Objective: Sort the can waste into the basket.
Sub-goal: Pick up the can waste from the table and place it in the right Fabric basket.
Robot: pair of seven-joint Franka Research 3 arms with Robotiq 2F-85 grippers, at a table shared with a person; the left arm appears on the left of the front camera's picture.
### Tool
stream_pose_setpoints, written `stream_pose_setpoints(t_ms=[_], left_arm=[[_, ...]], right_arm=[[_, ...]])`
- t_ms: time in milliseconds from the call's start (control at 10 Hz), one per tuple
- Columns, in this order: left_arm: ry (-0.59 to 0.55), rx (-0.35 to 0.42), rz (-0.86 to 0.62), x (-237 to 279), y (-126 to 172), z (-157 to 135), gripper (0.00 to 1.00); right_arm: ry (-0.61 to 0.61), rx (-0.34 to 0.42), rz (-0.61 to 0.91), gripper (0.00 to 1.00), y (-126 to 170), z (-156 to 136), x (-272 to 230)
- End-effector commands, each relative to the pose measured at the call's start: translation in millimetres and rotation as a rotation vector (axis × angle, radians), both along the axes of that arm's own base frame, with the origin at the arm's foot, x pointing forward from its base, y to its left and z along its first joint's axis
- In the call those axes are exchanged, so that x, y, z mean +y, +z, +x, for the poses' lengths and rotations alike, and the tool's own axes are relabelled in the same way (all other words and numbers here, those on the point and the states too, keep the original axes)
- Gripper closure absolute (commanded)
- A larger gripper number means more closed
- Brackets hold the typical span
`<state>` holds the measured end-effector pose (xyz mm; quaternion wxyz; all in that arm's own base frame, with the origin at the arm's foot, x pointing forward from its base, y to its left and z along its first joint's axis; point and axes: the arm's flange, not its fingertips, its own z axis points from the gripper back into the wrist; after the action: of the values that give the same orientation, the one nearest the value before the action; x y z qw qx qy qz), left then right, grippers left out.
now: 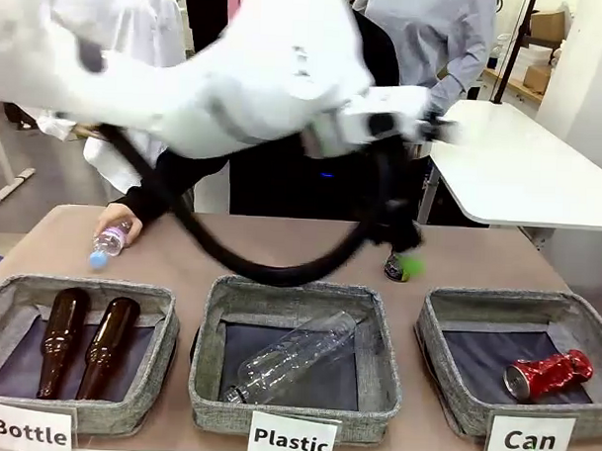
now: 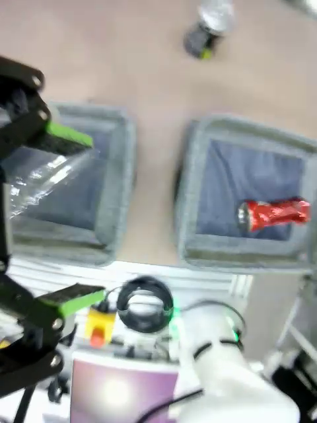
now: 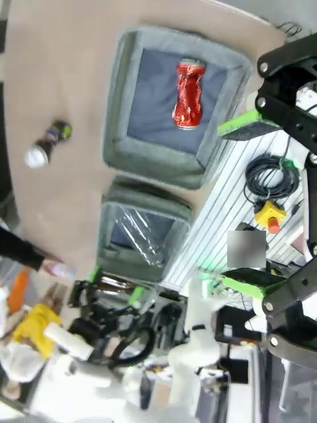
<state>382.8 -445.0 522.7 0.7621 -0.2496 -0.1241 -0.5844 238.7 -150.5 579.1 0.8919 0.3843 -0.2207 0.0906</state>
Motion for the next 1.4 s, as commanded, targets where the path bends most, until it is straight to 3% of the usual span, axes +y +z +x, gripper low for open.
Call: stream_pose_setpoints(t_ms=[0, 300, 400, 500, 700, 900, 1000, 1300], left_arm=[[0.178, 0.083, -0.029, 124.5, 3.1, -2.9, 0.00], [0.670, 0.401, -0.187, 305.0, -0.6, 9.7, 0.00], [0.714, 0.520, -0.274, 356.6, -10.9, 7.6, 0.00], [0.772, 0.598, -0.383, 405.3, -22.2, -0.3, 0.00], [0.969, 0.713, -0.691, 494.2, -73.0, -27.3, 0.00], [0.991, 0.804, -0.927, 526.0, -112.4, -27.7, 0.00], [0.962, 0.762, -0.627, 515.8, -78.5, -30.7, 0.00], [0.962, 0.762, -0.627, 515.8, -78.5, -30.7, 0.00]], right_arm=[[0.055, 0.001, 0.035, 0.00, -4.8, 15.2, 30.7], [0.162, 0.060, 0.149, 0.00, -25.7, 45.7, 78.6], [0.184, 0.094, 0.213, 0.00, -36.7, 56.6, 87.5], [0.183, 0.120, 0.259, 0.00, -46.9, 66.2, 95.5], [0.185, 0.164, 0.323, 0.00, -65.0, 75.3, 98.9], [0.126, 0.181, 0.354, 0.00, -72.2, 83.1, 91.6], [0.177, 0.177, 0.312, 0.00, -71.0, 77.4, 97.2], [0.177, 0.177, 0.312, 0.00, -71.0, 77.4, 97.2]])
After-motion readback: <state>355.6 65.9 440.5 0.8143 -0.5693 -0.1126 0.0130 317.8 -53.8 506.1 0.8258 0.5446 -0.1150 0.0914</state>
